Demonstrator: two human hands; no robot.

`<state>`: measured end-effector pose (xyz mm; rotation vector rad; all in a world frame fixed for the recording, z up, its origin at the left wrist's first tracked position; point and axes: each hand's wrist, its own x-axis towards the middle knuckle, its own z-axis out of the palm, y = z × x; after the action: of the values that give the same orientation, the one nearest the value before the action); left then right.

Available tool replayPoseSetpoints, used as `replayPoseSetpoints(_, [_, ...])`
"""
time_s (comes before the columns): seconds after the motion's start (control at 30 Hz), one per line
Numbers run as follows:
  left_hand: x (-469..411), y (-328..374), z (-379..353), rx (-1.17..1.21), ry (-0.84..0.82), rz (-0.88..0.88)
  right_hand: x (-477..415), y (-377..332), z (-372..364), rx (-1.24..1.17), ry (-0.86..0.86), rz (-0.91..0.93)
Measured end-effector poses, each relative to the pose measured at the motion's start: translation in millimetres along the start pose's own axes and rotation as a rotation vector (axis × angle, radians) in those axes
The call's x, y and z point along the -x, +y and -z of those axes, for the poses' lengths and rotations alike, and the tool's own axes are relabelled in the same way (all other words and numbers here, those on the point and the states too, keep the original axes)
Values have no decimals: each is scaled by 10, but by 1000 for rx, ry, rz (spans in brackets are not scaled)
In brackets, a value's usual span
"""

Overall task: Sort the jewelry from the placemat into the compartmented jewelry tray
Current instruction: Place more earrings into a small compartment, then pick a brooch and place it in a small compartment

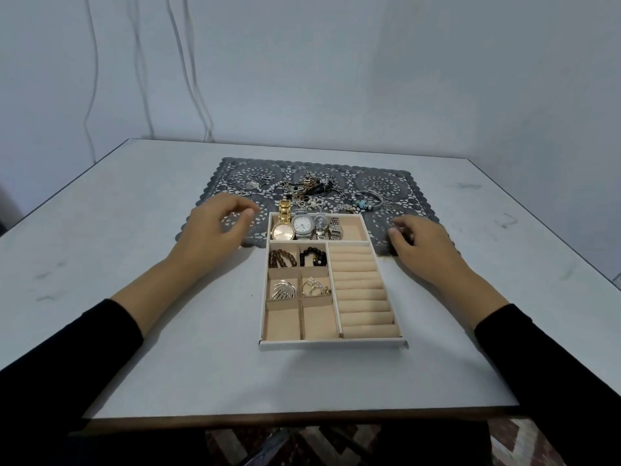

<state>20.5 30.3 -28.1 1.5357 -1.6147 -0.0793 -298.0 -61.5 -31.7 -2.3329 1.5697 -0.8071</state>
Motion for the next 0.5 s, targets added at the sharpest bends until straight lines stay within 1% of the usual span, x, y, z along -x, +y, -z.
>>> replayPoseSetpoints(0.13, [-212,-282,-59,-142,-56,34,-226,72,-41,-26,55,22])
replayPoseSetpoints(0.23, [-376,-427,-96,-209,-139,44,-425,99,-95,-13,66,54])
replayPoseSetpoints(0.37, [-588,-471,-197,-268,-248,-49,-703,63,-168,8,15,124])
replayPoseSetpoints(0.5, [-779,-471,-312,-265,-352,-143,-944,5,-258,-9,-32,216])
